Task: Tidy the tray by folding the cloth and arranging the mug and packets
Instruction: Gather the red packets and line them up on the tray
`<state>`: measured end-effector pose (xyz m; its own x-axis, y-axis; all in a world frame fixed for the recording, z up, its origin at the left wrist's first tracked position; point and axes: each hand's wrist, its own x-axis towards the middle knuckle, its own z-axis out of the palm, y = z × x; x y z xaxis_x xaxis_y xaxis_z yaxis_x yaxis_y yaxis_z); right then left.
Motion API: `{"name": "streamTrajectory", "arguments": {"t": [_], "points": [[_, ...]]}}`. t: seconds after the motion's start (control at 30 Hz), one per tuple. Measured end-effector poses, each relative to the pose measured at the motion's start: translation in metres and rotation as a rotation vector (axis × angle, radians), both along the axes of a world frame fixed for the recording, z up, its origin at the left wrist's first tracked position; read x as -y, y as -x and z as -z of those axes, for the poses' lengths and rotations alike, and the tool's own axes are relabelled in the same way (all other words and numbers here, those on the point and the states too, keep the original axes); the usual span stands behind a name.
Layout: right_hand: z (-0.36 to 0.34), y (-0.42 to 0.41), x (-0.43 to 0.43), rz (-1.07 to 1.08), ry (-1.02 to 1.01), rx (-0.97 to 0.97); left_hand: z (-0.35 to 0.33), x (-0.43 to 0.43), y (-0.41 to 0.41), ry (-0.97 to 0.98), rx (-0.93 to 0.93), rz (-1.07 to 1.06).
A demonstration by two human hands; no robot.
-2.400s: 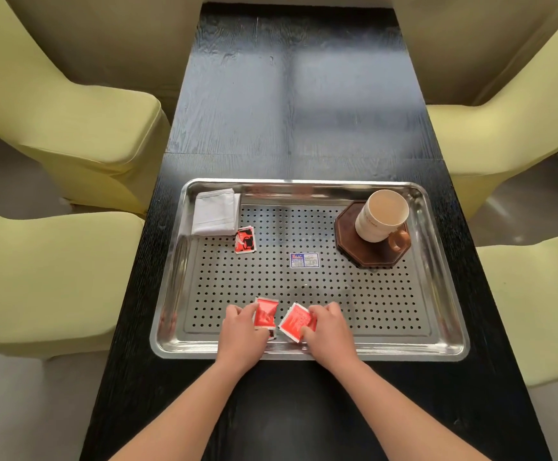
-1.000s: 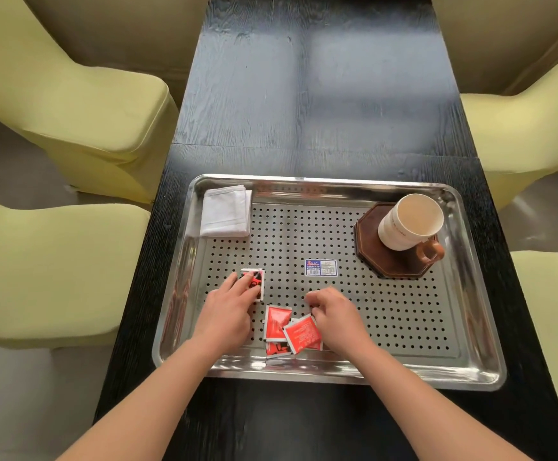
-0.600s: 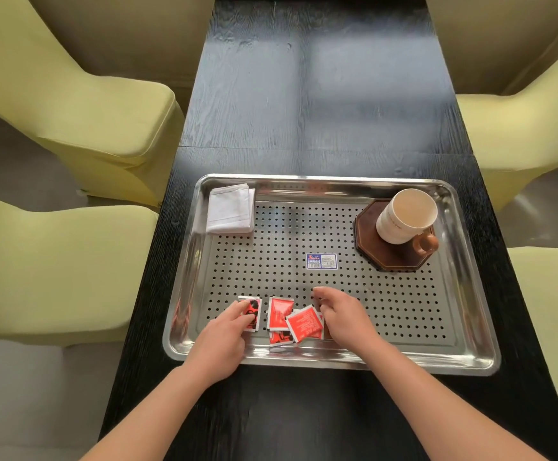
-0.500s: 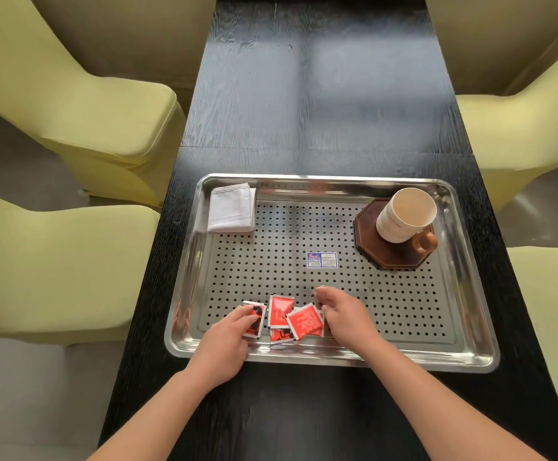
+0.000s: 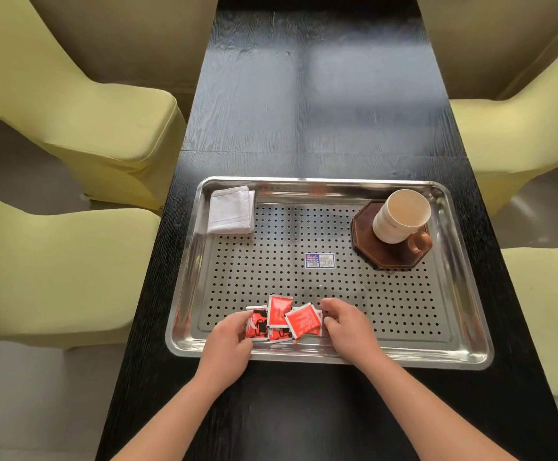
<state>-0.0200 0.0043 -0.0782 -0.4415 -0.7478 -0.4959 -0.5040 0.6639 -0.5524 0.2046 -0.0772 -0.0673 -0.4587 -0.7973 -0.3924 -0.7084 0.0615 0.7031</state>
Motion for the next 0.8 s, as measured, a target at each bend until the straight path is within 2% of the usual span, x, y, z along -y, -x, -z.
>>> {"name": "streamTrajectory", "arguments": {"t": [0.37,0.57,0.8], "points": [[-0.014,0.007,-0.018,0.010,-0.016,0.015,0.002,0.003,0.007,0.016,0.061,-0.096],[-0.018,0.011,-0.024,0.002,-0.014,0.023,-0.003,-0.002,0.021,0.036,0.182,-0.037],[-0.019,0.009,-0.019,0.035,-0.029,0.051,-0.004,0.003,0.023,0.050,0.202,-0.034]]}}
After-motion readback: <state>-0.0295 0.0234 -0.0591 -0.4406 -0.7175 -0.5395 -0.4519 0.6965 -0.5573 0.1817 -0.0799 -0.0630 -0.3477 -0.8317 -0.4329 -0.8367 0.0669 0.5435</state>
